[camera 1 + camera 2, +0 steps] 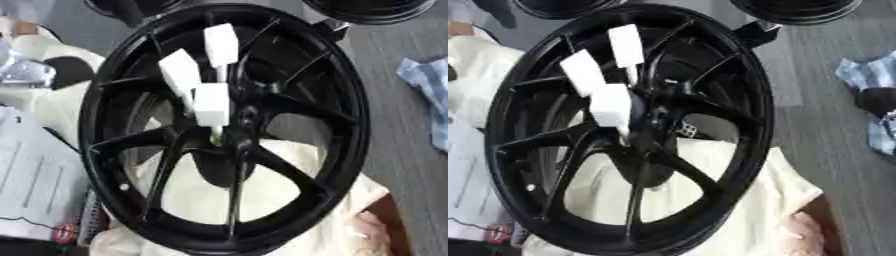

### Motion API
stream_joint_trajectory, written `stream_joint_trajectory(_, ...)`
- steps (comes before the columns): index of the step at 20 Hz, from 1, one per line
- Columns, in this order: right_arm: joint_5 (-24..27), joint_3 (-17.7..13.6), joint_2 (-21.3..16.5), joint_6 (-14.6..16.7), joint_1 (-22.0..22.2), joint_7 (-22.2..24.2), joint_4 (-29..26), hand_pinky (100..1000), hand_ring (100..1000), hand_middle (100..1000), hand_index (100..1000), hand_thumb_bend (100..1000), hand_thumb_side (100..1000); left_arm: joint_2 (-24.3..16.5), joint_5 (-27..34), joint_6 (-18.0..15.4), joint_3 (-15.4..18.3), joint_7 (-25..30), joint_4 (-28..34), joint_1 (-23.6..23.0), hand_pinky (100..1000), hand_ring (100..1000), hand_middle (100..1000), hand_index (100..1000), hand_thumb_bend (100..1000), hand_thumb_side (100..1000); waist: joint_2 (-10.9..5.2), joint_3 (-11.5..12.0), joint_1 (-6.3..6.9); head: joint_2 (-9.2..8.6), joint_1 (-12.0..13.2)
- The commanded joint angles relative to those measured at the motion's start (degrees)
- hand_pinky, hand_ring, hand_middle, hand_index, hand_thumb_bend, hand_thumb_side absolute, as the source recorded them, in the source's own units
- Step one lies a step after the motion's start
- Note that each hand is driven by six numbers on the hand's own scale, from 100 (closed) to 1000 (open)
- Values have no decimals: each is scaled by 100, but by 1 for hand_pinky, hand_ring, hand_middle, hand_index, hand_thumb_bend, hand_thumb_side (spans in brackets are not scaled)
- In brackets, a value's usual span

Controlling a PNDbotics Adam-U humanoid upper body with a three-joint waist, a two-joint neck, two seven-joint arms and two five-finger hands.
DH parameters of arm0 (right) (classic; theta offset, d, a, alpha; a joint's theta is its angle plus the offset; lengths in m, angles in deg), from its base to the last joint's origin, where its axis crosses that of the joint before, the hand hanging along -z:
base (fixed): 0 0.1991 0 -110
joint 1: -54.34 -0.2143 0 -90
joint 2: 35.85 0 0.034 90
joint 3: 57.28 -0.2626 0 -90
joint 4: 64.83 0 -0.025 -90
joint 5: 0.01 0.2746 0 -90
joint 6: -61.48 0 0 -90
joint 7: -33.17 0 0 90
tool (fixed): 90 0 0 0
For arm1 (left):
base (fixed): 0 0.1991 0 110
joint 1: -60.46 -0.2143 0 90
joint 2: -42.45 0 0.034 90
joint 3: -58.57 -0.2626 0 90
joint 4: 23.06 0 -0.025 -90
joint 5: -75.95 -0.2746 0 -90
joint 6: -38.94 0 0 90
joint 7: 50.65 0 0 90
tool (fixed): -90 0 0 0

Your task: Pull the pin out of the wheel hub.

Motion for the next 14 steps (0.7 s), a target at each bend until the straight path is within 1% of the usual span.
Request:
stream_joint_trajectory(1, 10, 0, -29, -9, -43, 27, -55, 924, 824, 595, 706, 100, 668, -71, -119, -40, -104, -5, 55, 135, 833, 831, 763, 871, 254, 406, -78, -23, -39, -70, -256)
stream_joint_trajectory(3, 9, 3, -6, -20, -39, 28, -55, 925, 823, 594, 706, 100, 669, -1, -151, -33, -204, -5, 55, 212, 833, 833, 772, 872, 260, 403, -73, -47, -57, -73, -293)
stream_joint_trajectory(5, 7, 12, 8, -26, -37, 36, -55, 925, 824, 594, 706, 100, 670, 67, -234, 2, -276, -5, 55, 294, 835, 838, 787, 870, 270, 374, -72, -63, -72, -66, -259)
stream_joint_trajectory(9, 3, 22, 12, -29, -38, 51, -55, 925, 824, 594, 706, 100, 670, 193, -436, 136, -406, -5, 55, 409, 835, 844, 817, 886, 257, 356, -67, -89, -96, -68, -110)
stream_joint_trajectory(14, -6, 34, 35, -43, -37, 63, -55, 925, 824, 594, 706, 100, 677, 329, -483, 275, -530, -5, 55, 534, 836, 850, 830, 900, 251, 349, -49, -107, -120, -65, 45)
